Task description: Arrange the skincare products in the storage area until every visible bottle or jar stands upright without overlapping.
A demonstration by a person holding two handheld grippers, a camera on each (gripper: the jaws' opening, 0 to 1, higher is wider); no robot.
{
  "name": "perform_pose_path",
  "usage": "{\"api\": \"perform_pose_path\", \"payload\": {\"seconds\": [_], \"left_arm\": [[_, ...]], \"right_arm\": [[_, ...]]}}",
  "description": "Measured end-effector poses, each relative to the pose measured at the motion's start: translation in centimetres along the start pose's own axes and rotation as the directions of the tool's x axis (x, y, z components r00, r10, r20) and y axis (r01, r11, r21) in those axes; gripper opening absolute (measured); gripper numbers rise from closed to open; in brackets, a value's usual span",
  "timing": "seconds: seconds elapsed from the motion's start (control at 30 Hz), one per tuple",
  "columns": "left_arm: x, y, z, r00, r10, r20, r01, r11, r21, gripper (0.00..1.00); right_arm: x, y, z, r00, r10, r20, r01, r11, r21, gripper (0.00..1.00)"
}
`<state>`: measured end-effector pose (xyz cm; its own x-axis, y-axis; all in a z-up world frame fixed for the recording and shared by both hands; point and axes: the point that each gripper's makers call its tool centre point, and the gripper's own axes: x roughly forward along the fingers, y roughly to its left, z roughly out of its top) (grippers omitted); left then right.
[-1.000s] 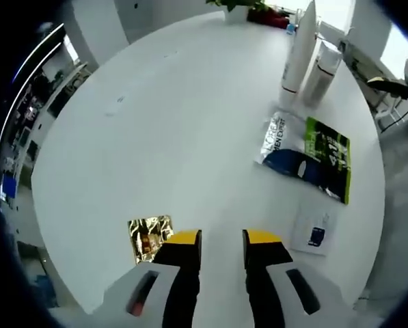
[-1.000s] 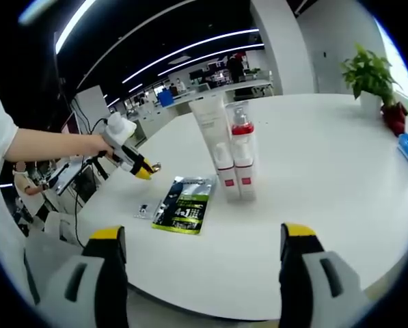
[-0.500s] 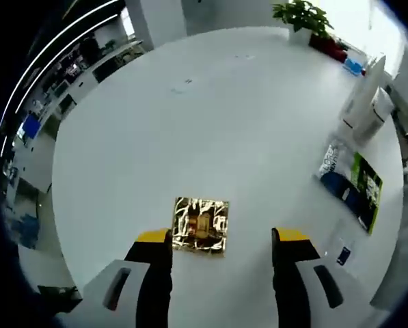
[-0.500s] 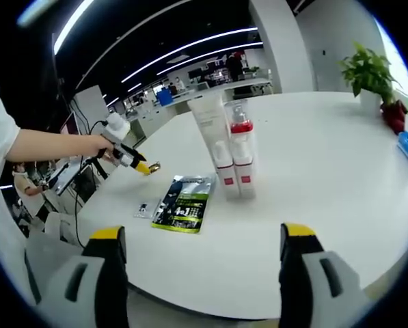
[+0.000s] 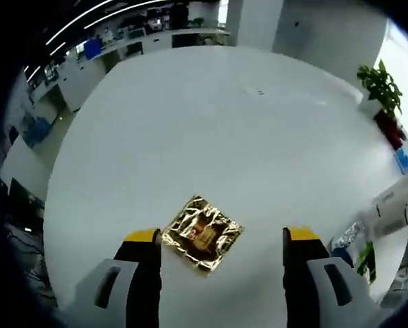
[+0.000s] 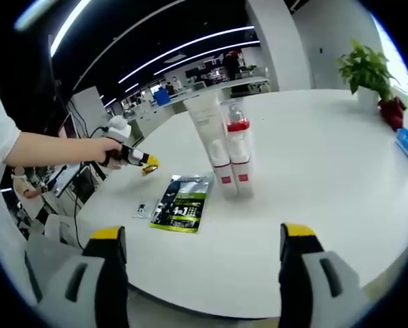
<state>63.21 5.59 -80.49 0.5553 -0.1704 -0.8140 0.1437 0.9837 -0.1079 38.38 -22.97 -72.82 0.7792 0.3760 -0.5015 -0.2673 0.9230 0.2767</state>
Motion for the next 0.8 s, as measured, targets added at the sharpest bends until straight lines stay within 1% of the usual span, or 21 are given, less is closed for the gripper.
{"api": "perform_pose_path", "payload": {"seconds": [0.03, 0.1, 0.23, 0.27, 0.37, 0.43, 0.47, 0.5, 0.6, 0.63, 0.67, 0.8], "left_arm": [[0.1, 0.0, 0.1, 1.000, 0.009, 0.007, -0.009, 1.000, -0.016, 0.70], [0.3, 0.4, 0.0, 0.999, 0.051, 0.017, -0.050, 0.997, -0.051, 0.70], [0.5, 1.0, -0.1, 0.993, 0.118, 0.023, -0.115, 0.988, -0.105, 0.77], [0.6, 1.1, -0.1, 0.991, 0.133, 0.025, -0.129, 0.984, -0.122, 0.76], [1.0, 1.1, -0.3, 0.989, 0.146, 0.019, -0.142, 0.980, -0.138, 0.74], [1.3, 1.2, -0.3, 0.986, 0.165, 0.024, -0.159, 0.972, -0.174, 0.73], [1.3, 1.3, -0.2, 0.982, 0.187, 0.038, -0.177, 0.965, -0.191, 0.73], [1.3, 1.3, -0.2, 0.980, 0.196, 0.039, -0.185, 0.963, -0.195, 0.72], [1.2, 1.7, -0.2, 0.968, 0.244, 0.052, -0.233, 0.958, -0.166, 0.67], [1.2, 1.6, -0.2, 0.969, 0.235, 0.072, -0.221, 0.960, -0.172, 0.67], [1.1, 1.8, -0.2, 0.964, 0.255, 0.081, -0.236, 0.953, -0.192, 0.66], [0.9, 2.2, -0.2, 0.958, 0.261, 0.115, -0.237, 0.953, -0.190, 0.63]], "right_arm": [[0.0, 0.0, 0.0, 1.000, -0.002, -0.001, 0.002, 1.000, 0.001, 0.93], [0.0, -0.2, 0.0, 1.000, -0.006, 0.001, 0.006, 1.000, 0.003, 0.93], [-0.1, -0.3, 0.1, 1.000, -0.013, 0.006, 0.013, 1.000, 0.011, 0.93], [-0.1, -0.4, 0.1, 1.000, -0.016, 0.008, 0.016, 1.000, 0.013, 0.93], [-0.2, -0.6, 0.3, 0.999, -0.026, 0.018, 0.026, 1.000, 0.015, 0.92], [-0.2, -0.7, 0.4, 0.999, -0.032, 0.024, 0.032, 0.999, 0.020, 0.92], [-0.3, -0.7, 0.4, 0.999, -0.034, 0.025, 0.033, 0.999, 0.022, 0.92], [-0.3, -0.7, 0.4, 0.999, -0.035, 0.027, 0.035, 0.999, 0.023, 0.92], [-0.3, -0.8, 0.4, 0.999, -0.035, 0.029, 0.034, 0.999, 0.030, 0.92], [-0.3, -0.8, 0.4, 0.999, -0.035, 0.029, 0.034, 0.999, 0.030, 0.92], [-0.3, -0.8, 0.4, 0.999, -0.035, 0.029, 0.034, 0.999, 0.031, 0.92], [-0.3, -0.8, 0.5, 0.999, -0.035, 0.031, 0.034, 0.999, 0.034, 0.91]]}}
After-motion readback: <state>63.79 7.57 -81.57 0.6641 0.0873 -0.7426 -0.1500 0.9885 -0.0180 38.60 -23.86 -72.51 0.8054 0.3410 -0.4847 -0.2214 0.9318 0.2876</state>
